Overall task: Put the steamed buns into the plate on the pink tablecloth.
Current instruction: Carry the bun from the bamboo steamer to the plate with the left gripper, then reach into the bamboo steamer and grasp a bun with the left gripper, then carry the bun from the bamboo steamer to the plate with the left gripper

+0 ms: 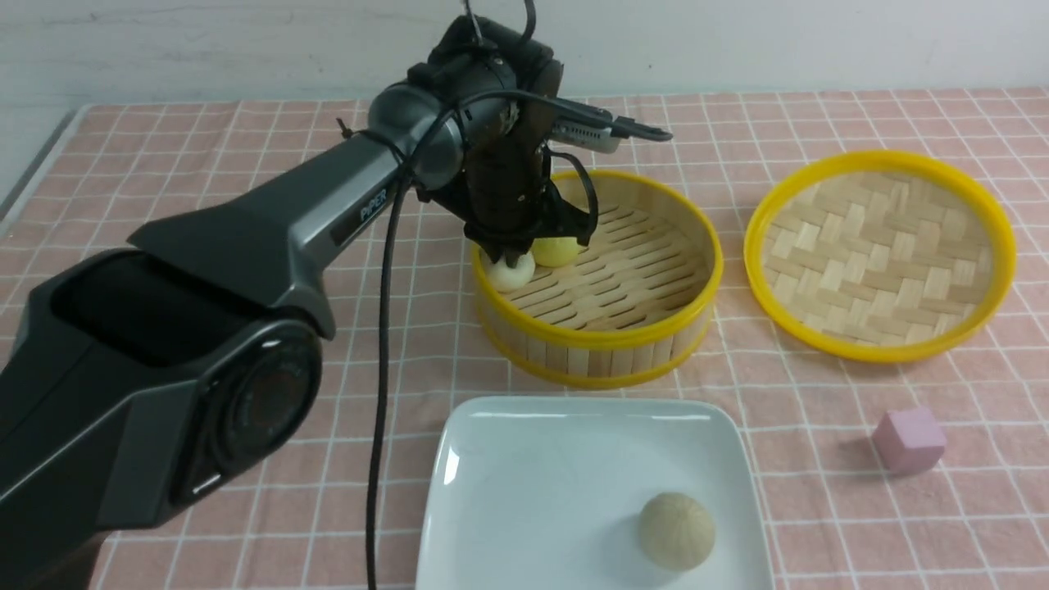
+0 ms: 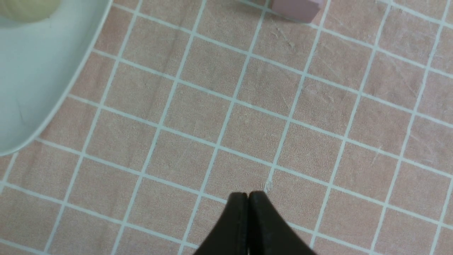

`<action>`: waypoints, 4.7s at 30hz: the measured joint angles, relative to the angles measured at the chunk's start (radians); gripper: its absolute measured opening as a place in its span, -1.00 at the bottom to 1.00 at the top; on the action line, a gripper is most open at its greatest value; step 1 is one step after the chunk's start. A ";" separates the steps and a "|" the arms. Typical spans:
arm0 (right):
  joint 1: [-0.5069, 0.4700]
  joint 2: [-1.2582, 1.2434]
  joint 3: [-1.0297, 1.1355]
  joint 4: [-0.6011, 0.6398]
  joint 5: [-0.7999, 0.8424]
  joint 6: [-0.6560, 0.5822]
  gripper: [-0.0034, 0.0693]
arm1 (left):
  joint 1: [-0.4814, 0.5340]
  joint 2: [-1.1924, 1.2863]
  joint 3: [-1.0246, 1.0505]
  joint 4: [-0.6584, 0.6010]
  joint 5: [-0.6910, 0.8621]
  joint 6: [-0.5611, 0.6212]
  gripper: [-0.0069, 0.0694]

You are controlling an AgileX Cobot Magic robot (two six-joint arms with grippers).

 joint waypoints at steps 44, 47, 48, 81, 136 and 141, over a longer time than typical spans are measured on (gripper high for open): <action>0.000 0.000 0.000 0.001 -0.001 0.000 -0.69 | -0.120 -0.685 1.193 -0.496 -0.584 0.017 -0.15; 0.000 0.000 0.000 0.001 -0.002 0.000 -0.68 | -0.120 -0.697 1.143 -0.488 -0.546 0.016 0.09; 0.000 0.000 0.000 0.002 -0.002 0.000 -0.67 | -0.120 -0.700 1.111 -0.475 -0.525 0.012 0.14; 0.000 0.000 0.000 0.019 -0.002 0.000 -0.57 | 0.014 -0.084 0.108 -0.178 -0.287 -0.131 0.28; 0.000 -0.066 -0.080 0.025 0.177 -0.034 -0.82 | -0.426 -0.823 1.391 0.046 -0.580 -0.655 -0.44; 0.000 -0.244 -0.177 -0.009 0.206 -0.034 -0.94 | -0.427 -0.832 1.326 0.077 -0.557 -0.655 -0.10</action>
